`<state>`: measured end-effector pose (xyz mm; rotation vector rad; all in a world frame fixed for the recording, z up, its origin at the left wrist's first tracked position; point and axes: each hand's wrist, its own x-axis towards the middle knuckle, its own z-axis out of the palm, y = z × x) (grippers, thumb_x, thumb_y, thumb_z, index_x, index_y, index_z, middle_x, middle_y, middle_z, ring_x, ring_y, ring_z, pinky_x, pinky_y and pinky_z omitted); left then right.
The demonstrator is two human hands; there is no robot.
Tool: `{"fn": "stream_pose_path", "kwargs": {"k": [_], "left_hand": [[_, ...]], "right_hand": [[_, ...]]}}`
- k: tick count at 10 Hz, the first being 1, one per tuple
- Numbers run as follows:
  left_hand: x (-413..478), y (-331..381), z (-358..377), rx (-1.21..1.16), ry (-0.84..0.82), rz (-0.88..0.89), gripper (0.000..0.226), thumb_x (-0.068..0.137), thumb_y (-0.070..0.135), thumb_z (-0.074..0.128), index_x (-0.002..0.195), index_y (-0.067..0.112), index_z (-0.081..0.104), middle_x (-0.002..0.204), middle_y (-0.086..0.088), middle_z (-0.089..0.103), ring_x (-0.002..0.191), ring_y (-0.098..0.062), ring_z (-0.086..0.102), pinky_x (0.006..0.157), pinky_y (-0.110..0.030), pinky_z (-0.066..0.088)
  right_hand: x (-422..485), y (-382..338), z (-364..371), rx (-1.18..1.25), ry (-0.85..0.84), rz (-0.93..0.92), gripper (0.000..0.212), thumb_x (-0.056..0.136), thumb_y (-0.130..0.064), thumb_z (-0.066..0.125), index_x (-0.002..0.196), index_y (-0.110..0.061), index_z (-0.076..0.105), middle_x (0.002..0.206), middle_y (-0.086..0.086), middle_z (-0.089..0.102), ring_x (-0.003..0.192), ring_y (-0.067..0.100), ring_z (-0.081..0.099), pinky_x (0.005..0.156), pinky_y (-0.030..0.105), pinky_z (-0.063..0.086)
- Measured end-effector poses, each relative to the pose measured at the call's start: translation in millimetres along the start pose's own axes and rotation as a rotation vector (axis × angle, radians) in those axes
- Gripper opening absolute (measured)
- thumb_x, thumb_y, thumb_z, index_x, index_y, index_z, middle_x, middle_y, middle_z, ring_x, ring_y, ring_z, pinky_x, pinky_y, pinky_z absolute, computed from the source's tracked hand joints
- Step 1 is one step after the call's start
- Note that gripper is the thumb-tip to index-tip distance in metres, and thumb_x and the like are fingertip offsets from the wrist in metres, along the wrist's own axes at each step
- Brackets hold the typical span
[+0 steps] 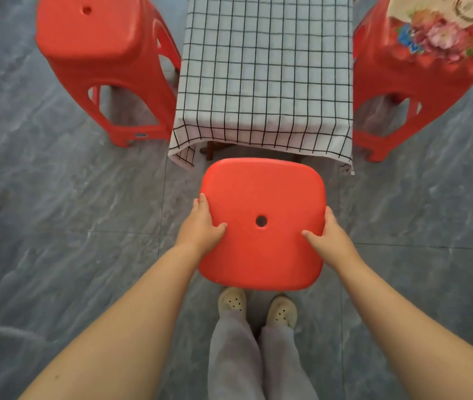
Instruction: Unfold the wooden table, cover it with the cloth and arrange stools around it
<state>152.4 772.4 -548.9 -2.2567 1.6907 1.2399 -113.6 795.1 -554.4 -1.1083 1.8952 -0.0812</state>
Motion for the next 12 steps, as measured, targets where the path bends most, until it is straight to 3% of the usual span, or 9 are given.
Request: {"fn": "stream_pose_path", "kwargs": {"k": [2, 4, 6, 8, 9, 11, 12], "left_hand": [[32.4, -5.9, 32.2, 0.044, -0.011, -0.013, 0.11, 0.078, 0.041, 0.072, 0.151, 0.015, -0.006, 0.159, -0.013, 0.001, 0.137, -0.033, 0.033, 0.104, -0.039, 0.034], [42.6, -6.9, 44.2, 0.13, 0.045, -0.024, 0.119, 0.072, 0.044, 0.077, 0.15, 0.016, -0.009, 0.159, -0.013, 0.0, 0.134, -0.037, 0.036, 0.1, -0.044, 0.038], [34.5, 5.5, 41.2, 0.282, -0.009, -0.094, 0.109, 0.081, 0.046, 0.067, 0.15, 0.013, -0.011, 0.159, -0.014, -0.006, 0.143, -0.037, 0.013, 0.111, -0.052, 0.024], [-8.0, 39.7, 4.3, 0.269, -0.019, -0.033, 0.087, 0.087, 0.051, 0.054, 0.15, 0.01, 0.01, 0.156, -0.01, 0.019, 0.144, -0.032, 0.013, 0.112, -0.052, 0.022], [-35.3, 83.9, -40.4, 0.31, 0.074, 0.087, 0.084, 0.088, 0.053, 0.051, 0.15, 0.011, 0.013, 0.157, -0.009, 0.018, 0.144, -0.03, 0.014, 0.11, -0.05, 0.025], [-104.8, 208.7, -147.1, 0.335, 0.345, 0.431, 0.074, 0.09, 0.054, 0.044, 0.146, 0.011, 0.024, 0.15, -0.006, 0.032, 0.137, -0.025, 0.027, 0.106, -0.047, 0.033], [-153.6, 279.2, -200.1, 0.412, 0.395, 0.591, 0.073, 0.093, 0.056, 0.036, 0.149, 0.013, 0.018, 0.155, -0.005, 0.024, 0.142, -0.025, 0.02, 0.112, -0.046, 0.026]], "right_hand": [[30.7, 18.0, 24.8, -0.023, 0.057, 0.006, 0.091, 0.086, -0.024, 0.066, 0.153, -0.015, 0.005, 0.155, 0.005, 0.03, 0.138, 0.025, 0.036, 0.107, 0.036, 0.033], [40.1, 21.6, 32.0, -0.094, 0.132, -0.026, 0.099, 0.083, -0.025, 0.07, 0.153, -0.02, 0.001, 0.155, 0.002, 0.029, 0.133, 0.026, 0.041, 0.101, 0.038, 0.038], [33.4, 12.5, 25.1, -0.226, 0.065, -0.006, 0.094, 0.087, -0.032, 0.064, 0.152, -0.017, -0.002, 0.159, 0.008, 0.015, 0.139, 0.03, 0.031, 0.107, 0.042, 0.033], [-11.1, -16.1, -30.6, -0.249, 0.099, -0.159, 0.069, 0.091, -0.036, 0.057, 0.147, -0.007, 0.028, 0.15, 0.011, 0.036, 0.138, 0.027, 0.033, 0.111, 0.04, 0.032], [-47.2, -44.5, -76.7, -0.245, 0.169, -0.251, 0.066, 0.092, -0.035, 0.057, 0.145, -0.006, 0.032, 0.148, 0.01, 0.039, 0.138, 0.025, 0.034, 0.111, 0.04, 0.031], [-133.6, -111.5, -195.5, -0.241, 0.358, -0.472, 0.06, 0.092, -0.034, 0.058, 0.142, -0.007, 0.037, 0.144, 0.01, 0.043, 0.137, 0.025, 0.034, 0.109, 0.035, 0.029], [-185.3, -141.2, -260.8, -0.203, 0.479, -0.562, 0.059, 0.093, -0.034, 0.056, 0.143, -0.007, 0.037, 0.146, 0.009, 0.043, 0.136, 0.023, 0.035, 0.11, 0.031, 0.026]]}}
